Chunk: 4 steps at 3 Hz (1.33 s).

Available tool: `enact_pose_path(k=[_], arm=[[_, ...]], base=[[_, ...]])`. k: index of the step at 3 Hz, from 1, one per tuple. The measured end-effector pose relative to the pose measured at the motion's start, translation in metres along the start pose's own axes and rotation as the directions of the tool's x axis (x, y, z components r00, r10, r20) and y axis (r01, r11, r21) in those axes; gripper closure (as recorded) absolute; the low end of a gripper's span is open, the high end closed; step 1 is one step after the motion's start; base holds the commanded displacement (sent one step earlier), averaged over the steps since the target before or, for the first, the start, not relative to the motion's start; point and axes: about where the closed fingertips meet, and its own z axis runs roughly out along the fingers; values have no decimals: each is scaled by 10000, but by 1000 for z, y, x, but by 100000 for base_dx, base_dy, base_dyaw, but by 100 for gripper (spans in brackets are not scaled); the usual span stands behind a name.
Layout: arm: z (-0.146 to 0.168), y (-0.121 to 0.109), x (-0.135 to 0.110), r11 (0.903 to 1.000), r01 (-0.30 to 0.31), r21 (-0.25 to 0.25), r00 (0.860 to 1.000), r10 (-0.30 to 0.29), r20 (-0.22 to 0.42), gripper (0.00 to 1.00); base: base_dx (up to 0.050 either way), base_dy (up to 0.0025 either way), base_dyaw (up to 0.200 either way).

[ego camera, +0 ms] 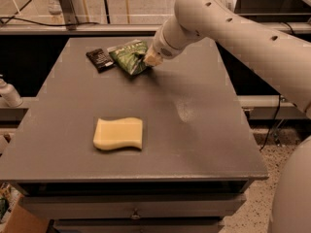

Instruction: Move green jalapeno chip bag near rxbar chocolate

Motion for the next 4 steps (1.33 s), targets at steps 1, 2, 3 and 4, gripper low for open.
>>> enact_pose_path(k=[1,2,3,4], arm=[[1,0,1,9999,-10,-115,10000,9,-74,13],[2,1,2,9998,-17,-204,9999,14,-127,0],[-9,-4,8,9995,-96,-285,9999,92,-120,0],[-39,-12,24,9988,-291,-383,9996,291,-15,0]], base=[[0,0,0],[0,0,0],[0,0,0],[0,0,0]])
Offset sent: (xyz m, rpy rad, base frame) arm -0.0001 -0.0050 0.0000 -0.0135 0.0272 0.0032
